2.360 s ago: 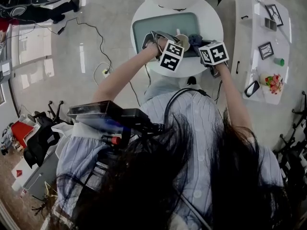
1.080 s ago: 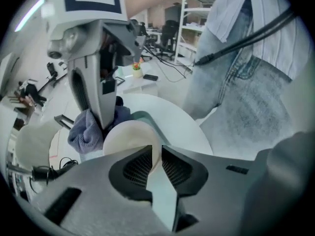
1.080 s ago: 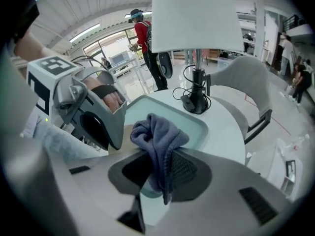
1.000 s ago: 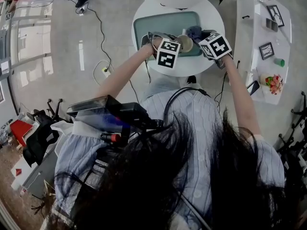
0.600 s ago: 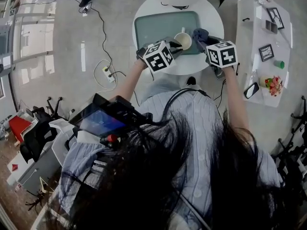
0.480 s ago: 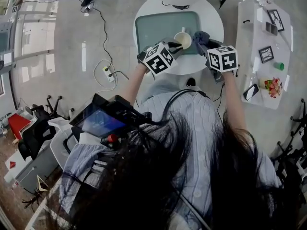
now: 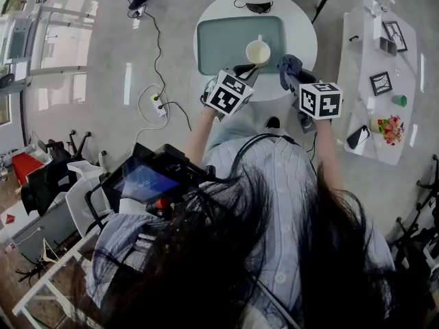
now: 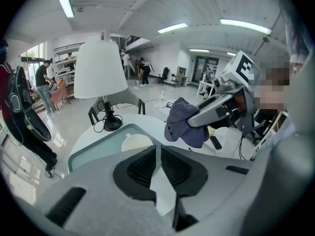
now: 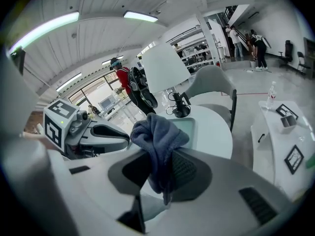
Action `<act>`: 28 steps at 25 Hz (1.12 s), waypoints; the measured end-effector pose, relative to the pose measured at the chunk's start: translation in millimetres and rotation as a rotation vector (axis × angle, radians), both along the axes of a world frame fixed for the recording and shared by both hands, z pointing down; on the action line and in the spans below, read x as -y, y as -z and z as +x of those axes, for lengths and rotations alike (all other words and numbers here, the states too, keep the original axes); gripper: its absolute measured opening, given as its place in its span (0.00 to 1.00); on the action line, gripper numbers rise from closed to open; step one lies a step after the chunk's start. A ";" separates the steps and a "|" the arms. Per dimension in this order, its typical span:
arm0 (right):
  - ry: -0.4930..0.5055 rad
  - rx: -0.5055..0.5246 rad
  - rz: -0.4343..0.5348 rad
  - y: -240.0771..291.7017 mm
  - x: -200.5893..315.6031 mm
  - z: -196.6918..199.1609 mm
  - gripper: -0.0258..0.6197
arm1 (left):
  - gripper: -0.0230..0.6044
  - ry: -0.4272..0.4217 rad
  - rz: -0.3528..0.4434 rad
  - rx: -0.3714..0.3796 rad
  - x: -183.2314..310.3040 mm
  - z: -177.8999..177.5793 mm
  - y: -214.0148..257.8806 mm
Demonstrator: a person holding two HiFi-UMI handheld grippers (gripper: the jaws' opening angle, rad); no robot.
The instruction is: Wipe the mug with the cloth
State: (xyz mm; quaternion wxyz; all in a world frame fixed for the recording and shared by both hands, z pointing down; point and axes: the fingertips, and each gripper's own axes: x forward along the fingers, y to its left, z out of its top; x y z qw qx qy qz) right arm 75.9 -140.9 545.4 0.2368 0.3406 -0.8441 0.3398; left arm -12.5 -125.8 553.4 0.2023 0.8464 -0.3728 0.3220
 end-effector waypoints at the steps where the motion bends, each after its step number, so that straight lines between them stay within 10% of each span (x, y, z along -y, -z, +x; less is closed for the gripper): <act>1: 0.003 0.006 0.002 1.3 -5.5 1.1 0.19 | 0.11 0.022 0.000 0.002 -4.8 -0.4 0.3; 13: 0.071 0.070 0.019 4.8 -65.9 10.4 0.19 | 0.11 0.250 -0.010 -0.030 -57.4 11.1 5.5; 28: 0.059 0.081 -0.016 -5.3 -113.1 4.9 0.19 | 0.11 0.254 -0.060 -0.056 -109.4 22.7 12.5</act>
